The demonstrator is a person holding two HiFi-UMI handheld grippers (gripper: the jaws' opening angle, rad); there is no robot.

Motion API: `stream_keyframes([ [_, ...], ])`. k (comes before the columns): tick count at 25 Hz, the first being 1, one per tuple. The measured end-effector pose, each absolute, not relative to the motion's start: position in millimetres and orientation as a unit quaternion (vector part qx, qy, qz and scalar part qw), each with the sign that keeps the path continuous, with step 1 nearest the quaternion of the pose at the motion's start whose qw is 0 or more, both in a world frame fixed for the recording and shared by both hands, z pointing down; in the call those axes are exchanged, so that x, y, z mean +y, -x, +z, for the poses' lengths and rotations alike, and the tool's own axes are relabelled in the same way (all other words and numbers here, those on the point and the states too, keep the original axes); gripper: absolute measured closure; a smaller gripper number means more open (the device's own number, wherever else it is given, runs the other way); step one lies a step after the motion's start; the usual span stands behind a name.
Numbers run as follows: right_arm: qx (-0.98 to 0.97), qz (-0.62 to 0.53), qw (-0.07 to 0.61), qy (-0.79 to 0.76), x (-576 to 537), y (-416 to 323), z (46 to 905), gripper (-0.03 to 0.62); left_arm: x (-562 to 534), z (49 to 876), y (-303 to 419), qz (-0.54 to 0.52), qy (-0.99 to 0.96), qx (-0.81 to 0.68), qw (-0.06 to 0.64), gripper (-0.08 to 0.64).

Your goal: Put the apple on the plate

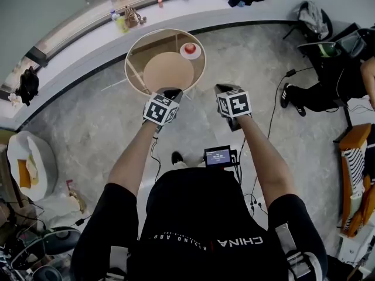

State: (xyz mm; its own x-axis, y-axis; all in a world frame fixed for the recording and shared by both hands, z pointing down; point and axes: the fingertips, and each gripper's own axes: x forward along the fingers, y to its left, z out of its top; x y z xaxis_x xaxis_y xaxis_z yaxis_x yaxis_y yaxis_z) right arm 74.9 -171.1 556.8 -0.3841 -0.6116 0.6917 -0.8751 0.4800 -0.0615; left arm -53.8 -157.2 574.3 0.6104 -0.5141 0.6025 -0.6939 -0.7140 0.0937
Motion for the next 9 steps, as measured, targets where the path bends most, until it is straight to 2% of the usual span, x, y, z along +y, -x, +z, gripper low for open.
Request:
stream_keyframes([
  [9,-0.819,0.207,0.301,-0.443,-180.9,-96.1,553.6,0.561,-155.8,567.5,12.3,0.312,-0.880,-0.336,0.127,0.543],
])
